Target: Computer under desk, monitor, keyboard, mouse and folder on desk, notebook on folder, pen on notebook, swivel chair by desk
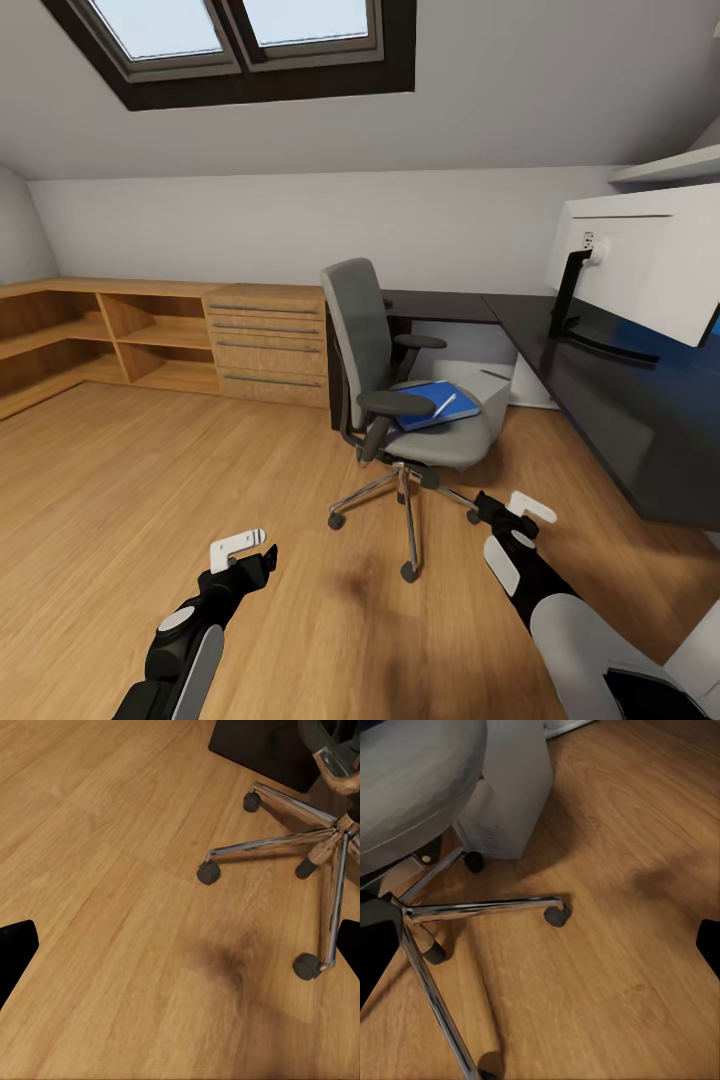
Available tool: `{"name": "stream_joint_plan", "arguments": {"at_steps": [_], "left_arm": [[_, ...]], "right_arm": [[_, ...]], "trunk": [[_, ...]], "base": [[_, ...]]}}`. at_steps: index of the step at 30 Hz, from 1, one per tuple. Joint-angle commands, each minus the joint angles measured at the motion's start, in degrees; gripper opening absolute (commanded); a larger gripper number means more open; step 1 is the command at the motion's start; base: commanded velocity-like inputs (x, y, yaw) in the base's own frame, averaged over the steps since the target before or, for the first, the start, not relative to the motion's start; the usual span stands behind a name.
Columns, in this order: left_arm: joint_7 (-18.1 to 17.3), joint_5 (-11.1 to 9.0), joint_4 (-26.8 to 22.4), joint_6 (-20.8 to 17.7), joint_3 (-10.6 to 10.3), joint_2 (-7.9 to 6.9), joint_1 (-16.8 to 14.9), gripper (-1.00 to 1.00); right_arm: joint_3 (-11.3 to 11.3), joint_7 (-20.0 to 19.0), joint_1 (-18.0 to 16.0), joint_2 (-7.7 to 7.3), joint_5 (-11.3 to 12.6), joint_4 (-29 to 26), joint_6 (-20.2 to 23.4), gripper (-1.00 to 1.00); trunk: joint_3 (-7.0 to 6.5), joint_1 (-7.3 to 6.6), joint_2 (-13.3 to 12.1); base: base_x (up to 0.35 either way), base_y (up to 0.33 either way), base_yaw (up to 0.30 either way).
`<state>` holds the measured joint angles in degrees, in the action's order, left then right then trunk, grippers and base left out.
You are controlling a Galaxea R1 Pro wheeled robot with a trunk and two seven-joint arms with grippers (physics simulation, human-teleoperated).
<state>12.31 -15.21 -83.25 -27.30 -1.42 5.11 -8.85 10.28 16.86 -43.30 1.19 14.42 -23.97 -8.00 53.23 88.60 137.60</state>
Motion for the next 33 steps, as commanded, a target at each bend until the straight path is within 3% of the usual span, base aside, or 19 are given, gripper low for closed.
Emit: {"name": "stream_joint_plan", "arguments": {"at_steps": [1,8,9,12,15,22,29,33], "left_arm": [[0.5,-0.6,-0.1,-0.2,-0.1,-0.01,0.0,1.0],[0.5,-0.6,-0.1,-0.2,-0.1,-0.02,0.0,1.0],[0.5,-0.6,-0.1,-0.2,-0.1,-0.04,0.0,1.0],[0.5,-0.6,0.0,-0.2,-0.1,-0.02,0.0,1.0],[0.5,-0.6,0.3,-0.1,-0.1,-0.08,0.0,1.0],[0.5,-0.6,0.4,-0.1,-0.1,-0.1,0.0,1.0],[0.5,-0.6,0.4,-0.1,-0.1,-0.1,0.0,1.0],[0.5,-0.6,0.4,-0.1,-0.1,-0.1,0.0,1.0]], "right_arm": [[0.0,0.1,0.0,0.06,0.6,0.0,-0.4,1.0],[0.1,0.1,0.0,0.13,0.6,0.0,-1.1,1.0],[0.1,0.0,0.0,0.13,0.6,0.0,-5.3,1.0],[0.2,0.1,0.0,0.29,0.7,0.4,-12.8,1.0],[0.2,0.1,0.0,0.28,2.2,0.4,-16.5,1.0],[0.2,0.0,0.0,0.25,6.8,0.4,-17.3,1.0],[0.1,-0.2,0.0,0.35,8.1,0.5,-17.5,1.0],[0.1,-0.3,0.0,1.12,8.2,0.5,-17.7,1.0]], "trunk": [[0.06,0.0,0.0],[0.06,0.0,0.0],[0.06,0.0,0.0],[0.06,0.0,0.0],[0.06,0.0,0.0],[0.06,0.0,0.0],[0.06,0.0,0.0],[0.06,0.0,0.0]], "base": [[0.091,0.0,0.0],[0.166,0.0,0.0],[0.292,0.0,0.0],[0.271,0.0,0.0],[0.089,0.0,0.0],[0.017,0.0,0.0],[0.002,0.0,0.0],[0.0,0.0,0.0]]}}
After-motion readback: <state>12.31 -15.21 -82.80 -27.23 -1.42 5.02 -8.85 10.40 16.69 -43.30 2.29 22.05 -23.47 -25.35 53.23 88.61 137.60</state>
